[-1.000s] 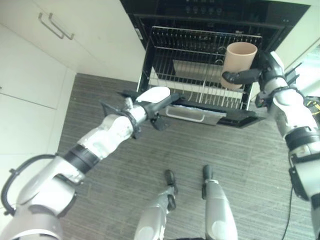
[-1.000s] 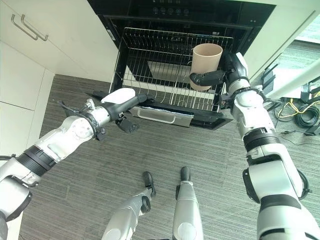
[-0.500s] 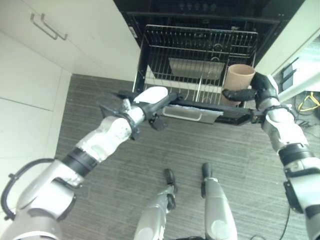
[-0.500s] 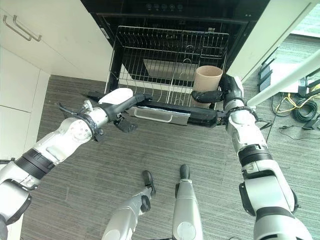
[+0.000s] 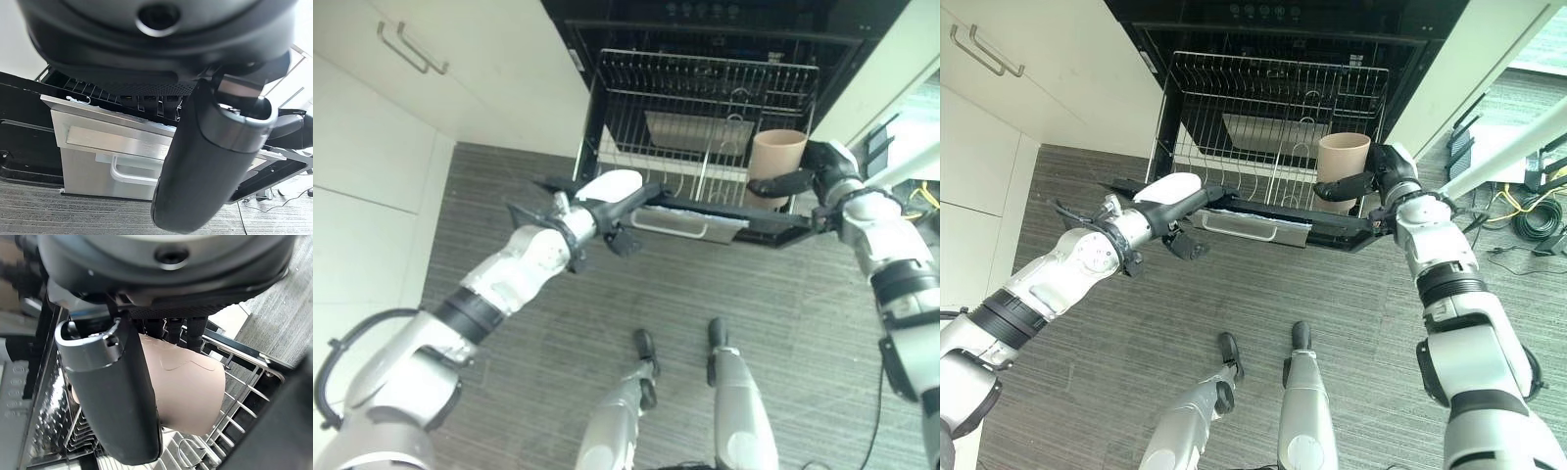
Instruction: Place the dishes in the dishwasher.
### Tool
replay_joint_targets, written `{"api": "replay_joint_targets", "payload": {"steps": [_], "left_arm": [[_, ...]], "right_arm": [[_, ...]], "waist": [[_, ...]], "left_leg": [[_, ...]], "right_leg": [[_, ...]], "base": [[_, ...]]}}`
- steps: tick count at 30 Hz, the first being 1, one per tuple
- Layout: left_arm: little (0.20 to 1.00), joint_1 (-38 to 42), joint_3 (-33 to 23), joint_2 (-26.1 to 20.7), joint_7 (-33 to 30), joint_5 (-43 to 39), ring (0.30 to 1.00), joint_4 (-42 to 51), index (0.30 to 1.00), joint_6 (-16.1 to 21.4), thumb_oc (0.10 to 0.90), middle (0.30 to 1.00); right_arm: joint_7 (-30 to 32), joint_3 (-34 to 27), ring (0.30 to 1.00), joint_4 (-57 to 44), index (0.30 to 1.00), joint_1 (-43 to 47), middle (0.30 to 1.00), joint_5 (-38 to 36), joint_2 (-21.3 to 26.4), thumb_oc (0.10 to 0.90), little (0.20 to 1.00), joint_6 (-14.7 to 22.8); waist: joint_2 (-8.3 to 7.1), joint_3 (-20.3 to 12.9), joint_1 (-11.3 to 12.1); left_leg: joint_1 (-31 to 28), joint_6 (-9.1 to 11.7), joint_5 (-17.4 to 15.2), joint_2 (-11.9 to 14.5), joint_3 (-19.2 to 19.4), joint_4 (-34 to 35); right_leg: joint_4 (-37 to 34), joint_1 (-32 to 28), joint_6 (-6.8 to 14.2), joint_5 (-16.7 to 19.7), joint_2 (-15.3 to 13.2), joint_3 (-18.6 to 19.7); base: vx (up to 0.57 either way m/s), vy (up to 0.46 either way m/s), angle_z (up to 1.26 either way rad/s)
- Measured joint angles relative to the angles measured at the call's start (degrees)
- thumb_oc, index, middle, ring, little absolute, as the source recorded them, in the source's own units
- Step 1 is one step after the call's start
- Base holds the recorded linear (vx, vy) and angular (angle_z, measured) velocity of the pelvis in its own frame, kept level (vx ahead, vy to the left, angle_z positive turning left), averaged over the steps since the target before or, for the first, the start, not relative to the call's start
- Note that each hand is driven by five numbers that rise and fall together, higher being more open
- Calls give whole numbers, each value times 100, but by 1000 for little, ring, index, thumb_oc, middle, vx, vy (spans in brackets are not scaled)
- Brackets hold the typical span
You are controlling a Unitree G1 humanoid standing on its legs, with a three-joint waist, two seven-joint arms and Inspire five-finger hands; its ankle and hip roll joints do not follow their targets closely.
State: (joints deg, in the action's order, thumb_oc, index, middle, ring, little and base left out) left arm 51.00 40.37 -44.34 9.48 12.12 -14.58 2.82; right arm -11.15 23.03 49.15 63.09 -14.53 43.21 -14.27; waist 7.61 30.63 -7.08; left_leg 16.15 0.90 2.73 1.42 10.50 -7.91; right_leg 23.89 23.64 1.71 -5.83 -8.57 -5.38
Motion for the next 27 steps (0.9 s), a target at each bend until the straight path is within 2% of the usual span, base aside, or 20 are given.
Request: {"api": "replay_joint_targets", "payload": {"steps": [5,6,8,10,11,14,19,27], "left_arm": [[900,177,51,-2,202,0,900,-119,900,121,800,900],[900,224,52,-4,263,0,900,-123,900,139,800,900],[900,229,61,-18,296,-3,900,-136,900,143,800,900],[900,315,160,-135,388,-5,900,-138,900,185,800,900],[900,320,171,-144,388,-5,900,-138,900,189,800,900],[900,436,241,-211,456,-4,900,-172,900,265,800,900],[900,485,254,-347,499,-6,900,-170,900,373,800,900],[900,502,278,-430,503,-6,900,-292,900,349,800,900]], "right_arm": [[-1303,260,900,417,900,582,900,311,373,800,900,-833],[-1786,376,900,560,900,706,900,359,500,800,900,-927],[-2306,499,900,639,900,718,900,418,642,800,900,-1001],[-2856,557,900,936,900,729,900,431,658,800,900,-974],[-2872,556,900,951,900,730,900,431,659,800,900,-974],[-3202,546,900,1175,900,712,900,429,664,800,900,-963],[-3218,398,900,1226,900,552,900,350,675,800,900,-937],[-2487,307,900,1120,900,260,900,-340,674,800,900,-836]], "waist": [[-9,5,147],[-14,7,177],[-50,8,247],[-162,8,281],[-167,8,281],[-325,5,339],[-474,1,333],[-505,3,269]], "left_leg": [[36,42,29,72,-145,-19],[61,43,29,102,-166,-41],[59,46,31,134,-205,-78],[67,61,41,161,-285,-94],[69,62,41,162,-291,-95],[85,57,58,161,-310,-113],[132,48,64,154,-305,-122],[134,46,63,147,-287,-118]], "right_leg": [[-12,-43,-52,32,55,-149],[-29,-54,-76,48,78,-177],[-49,-108,-95,59,105,-227],[-73,-148,-120,76,126,-299],[-75,-151,-121,76,126,-303],[-126,-171,-123,113,132,-331],[-249,-185,-78,190,132,-335],[-285,-185,-72,209,129,-296]], "base": [[-10,-126,10],[19,-125,12],[-2,-131,9],[-10,-116,12],[-8,-104,10],[-6,-95,3],[-2,-29,-1],[0,4,0]]}}
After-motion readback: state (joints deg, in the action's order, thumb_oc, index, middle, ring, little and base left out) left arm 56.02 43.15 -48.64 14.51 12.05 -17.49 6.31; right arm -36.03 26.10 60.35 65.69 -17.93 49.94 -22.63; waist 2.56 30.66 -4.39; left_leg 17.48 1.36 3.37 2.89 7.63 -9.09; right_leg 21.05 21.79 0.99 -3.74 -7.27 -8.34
